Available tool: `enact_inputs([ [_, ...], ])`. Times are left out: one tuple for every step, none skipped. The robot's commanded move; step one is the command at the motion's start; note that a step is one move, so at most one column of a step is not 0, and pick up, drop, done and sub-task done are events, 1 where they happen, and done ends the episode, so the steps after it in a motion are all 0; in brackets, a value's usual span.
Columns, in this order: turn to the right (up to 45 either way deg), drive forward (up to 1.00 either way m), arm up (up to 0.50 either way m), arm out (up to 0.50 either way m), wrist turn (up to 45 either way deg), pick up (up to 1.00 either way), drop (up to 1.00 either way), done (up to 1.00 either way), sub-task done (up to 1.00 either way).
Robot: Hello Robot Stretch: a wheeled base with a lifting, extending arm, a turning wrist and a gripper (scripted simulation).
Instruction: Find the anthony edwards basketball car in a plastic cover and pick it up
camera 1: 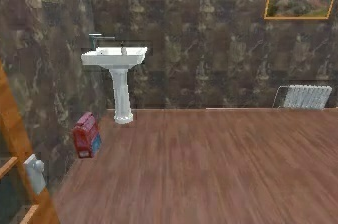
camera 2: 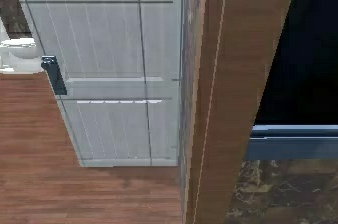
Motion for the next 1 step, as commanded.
enact_inputs([
  [0.0,0.3,0.0,0.0,0.0,0.0,0.0,0.0,0.0],
])
